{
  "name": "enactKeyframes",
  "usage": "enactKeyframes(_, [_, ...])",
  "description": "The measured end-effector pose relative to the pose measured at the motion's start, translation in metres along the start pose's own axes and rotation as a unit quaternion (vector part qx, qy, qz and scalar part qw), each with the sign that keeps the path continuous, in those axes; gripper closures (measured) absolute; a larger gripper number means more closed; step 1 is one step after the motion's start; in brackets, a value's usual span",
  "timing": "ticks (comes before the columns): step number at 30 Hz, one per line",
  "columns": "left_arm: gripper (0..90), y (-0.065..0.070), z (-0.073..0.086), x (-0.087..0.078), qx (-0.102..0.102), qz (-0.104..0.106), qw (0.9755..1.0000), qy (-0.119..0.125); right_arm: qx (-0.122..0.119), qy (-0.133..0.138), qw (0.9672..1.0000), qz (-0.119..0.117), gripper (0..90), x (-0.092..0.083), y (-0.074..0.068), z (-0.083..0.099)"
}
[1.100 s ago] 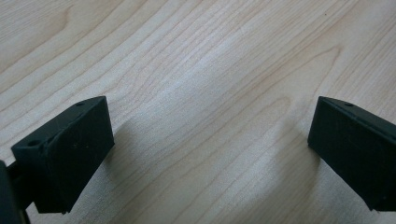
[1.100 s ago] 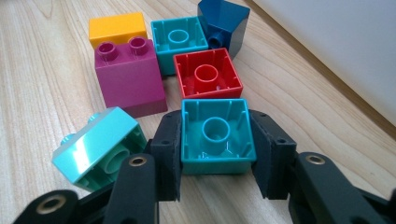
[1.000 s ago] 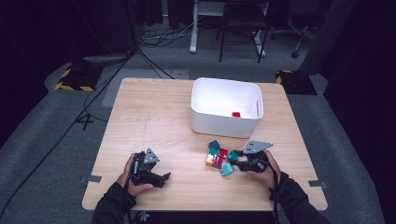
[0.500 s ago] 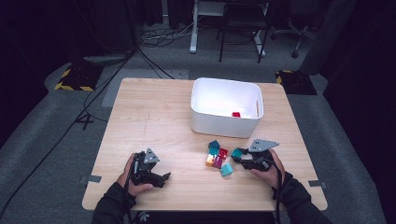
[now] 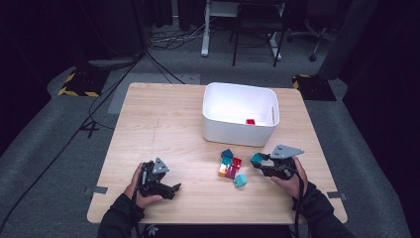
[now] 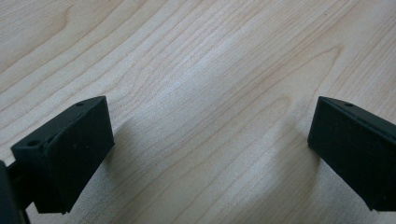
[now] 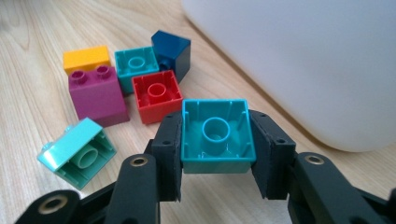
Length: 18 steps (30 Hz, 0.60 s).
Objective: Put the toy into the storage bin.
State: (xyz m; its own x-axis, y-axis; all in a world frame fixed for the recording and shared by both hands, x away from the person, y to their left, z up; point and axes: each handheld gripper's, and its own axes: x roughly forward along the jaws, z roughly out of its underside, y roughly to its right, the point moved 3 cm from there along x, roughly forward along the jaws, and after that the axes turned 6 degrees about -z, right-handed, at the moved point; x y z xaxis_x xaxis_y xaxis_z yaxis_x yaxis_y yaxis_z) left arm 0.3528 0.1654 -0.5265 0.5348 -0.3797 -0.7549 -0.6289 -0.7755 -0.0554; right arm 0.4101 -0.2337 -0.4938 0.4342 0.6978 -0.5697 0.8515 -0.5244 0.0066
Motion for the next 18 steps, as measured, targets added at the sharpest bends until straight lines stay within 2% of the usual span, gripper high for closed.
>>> enactKeyframes(14, [0.3,0.000,0.000,0.000,-0.001,-0.001,1.0000,0.000,0.002,0.030,0.9993,0.023,59.2,-0.024,0.013,-0.012])
enactKeyframes(18, [0.4,0.000,0.000,0.000,0.000,-0.001,1.0000,0.000,0.002,0.044,0.9986,0.028,59.2,-0.034,0.015,-0.022])
